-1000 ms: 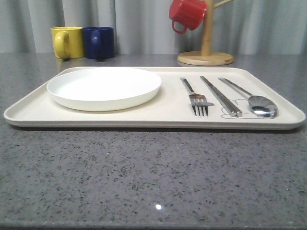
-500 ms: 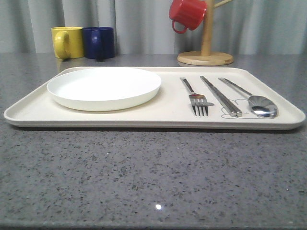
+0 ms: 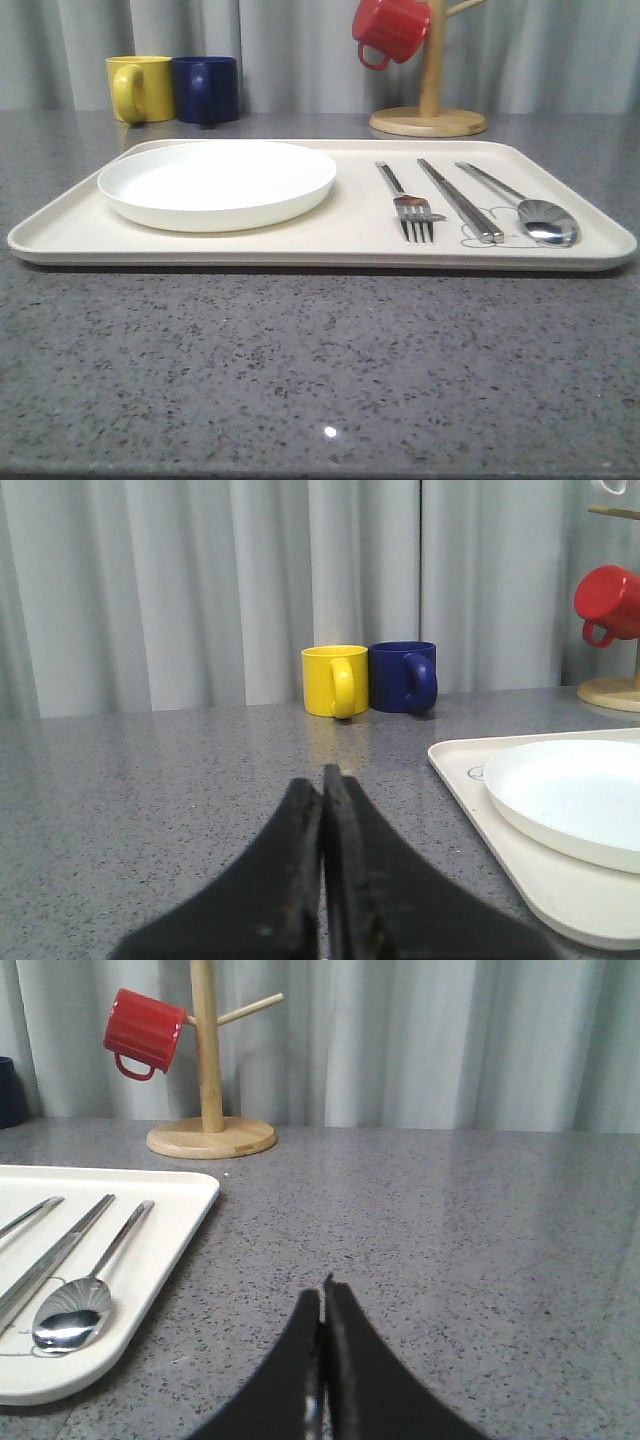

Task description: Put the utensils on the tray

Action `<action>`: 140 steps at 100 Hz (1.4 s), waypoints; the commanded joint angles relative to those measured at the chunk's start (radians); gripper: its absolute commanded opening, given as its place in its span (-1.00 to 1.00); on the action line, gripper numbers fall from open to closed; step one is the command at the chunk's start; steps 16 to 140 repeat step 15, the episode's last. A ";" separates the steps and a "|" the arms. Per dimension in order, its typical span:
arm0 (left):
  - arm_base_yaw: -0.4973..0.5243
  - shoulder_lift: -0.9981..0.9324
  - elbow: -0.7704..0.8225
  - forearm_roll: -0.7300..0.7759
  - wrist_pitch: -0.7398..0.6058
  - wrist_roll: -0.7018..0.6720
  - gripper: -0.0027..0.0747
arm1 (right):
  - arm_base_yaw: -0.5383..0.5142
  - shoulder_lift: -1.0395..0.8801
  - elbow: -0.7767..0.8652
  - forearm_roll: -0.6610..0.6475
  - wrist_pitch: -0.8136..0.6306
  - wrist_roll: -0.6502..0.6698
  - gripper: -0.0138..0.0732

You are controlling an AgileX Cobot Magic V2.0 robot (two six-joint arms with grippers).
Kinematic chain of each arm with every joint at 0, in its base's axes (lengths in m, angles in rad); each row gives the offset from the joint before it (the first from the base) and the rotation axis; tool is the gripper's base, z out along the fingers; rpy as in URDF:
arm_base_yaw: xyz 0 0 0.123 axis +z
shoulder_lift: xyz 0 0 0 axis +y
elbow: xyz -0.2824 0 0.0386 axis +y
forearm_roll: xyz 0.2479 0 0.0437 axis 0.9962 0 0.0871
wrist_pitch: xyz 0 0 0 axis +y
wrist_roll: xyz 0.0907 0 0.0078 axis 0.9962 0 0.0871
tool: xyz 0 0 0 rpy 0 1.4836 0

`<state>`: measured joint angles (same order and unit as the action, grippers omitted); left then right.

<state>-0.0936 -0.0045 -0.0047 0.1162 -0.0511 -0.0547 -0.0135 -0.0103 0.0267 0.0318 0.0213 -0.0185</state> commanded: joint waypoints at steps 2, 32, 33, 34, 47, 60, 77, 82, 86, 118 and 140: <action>0.003 -0.033 0.043 -0.001 -0.071 -0.012 -0.98 | -0.005 -0.022 -0.017 0.004 -0.087 -0.008 -0.84; 0.003 -0.033 0.043 -0.001 -0.071 -0.012 -0.98 | -0.005 -0.022 -0.017 0.004 -0.087 -0.008 -0.84; 0.003 -0.033 0.043 -0.001 -0.071 -0.012 -0.98 | -0.005 -0.022 -0.017 0.004 -0.087 -0.008 -0.84; 0.003 -0.033 0.043 -0.001 -0.071 -0.012 -0.98 | -0.005 -0.022 -0.017 0.004 -0.087 -0.008 -0.84; 0.003 -0.033 0.043 -0.001 -0.071 -0.012 -0.98 | -0.005 -0.022 -0.017 0.004 -0.087 -0.008 -0.84; 0.003 -0.033 0.043 -0.001 -0.071 -0.012 -0.98 | -0.005 -0.022 -0.017 0.004 -0.087 -0.008 -0.84; 0.003 -0.033 0.043 -0.001 -0.071 -0.012 -0.98 | -0.005 -0.022 -0.017 0.004 -0.087 -0.008 -0.84; 0.003 -0.033 0.043 -0.001 -0.071 -0.012 -0.98 | -0.005 -0.022 -0.017 0.004 -0.087 -0.008 -0.84; 0.003 -0.033 0.043 -0.001 -0.071 -0.012 -0.98 | -0.005 -0.022 -0.017 0.004 -0.087 -0.008 -0.84; 0.003 -0.033 0.043 -0.001 -0.071 -0.012 -0.98 | -0.005 -0.022 -0.017 0.004 -0.087 -0.008 -0.84; 0.003 -0.033 0.043 -0.001 -0.071 -0.012 -0.98 | -0.005 -0.022 -0.017 0.004 -0.087 -0.008 -0.84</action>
